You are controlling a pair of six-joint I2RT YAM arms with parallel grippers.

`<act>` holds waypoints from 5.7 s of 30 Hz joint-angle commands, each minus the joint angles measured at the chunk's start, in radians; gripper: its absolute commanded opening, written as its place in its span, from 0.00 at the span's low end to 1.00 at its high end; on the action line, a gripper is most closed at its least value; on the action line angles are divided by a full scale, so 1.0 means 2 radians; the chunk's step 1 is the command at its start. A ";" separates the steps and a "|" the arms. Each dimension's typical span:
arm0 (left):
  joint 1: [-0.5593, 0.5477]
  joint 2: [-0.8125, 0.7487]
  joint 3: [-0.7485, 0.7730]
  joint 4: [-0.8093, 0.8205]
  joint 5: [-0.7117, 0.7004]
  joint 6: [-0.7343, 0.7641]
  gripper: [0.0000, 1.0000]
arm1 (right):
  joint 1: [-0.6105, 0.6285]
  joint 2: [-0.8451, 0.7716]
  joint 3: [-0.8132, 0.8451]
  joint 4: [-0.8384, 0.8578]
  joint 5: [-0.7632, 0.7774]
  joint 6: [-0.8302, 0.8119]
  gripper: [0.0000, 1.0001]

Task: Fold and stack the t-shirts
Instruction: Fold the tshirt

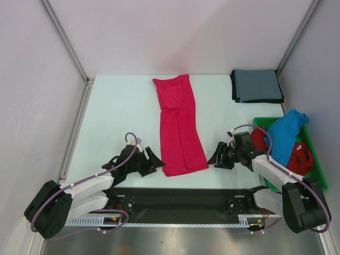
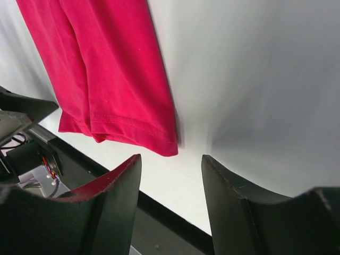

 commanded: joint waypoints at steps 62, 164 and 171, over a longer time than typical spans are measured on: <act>-0.062 -0.135 -0.122 -0.048 0.025 -0.047 0.00 | 0.187 -0.116 -0.150 0.122 0.009 0.195 0.00; 0.219 0.446 0.612 -0.189 0.064 0.237 0.61 | -0.077 0.501 0.603 -0.083 -0.020 -0.096 0.40; 0.180 0.352 0.489 -0.139 0.083 0.239 0.56 | -0.026 0.388 0.494 -0.046 0.009 -0.085 0.45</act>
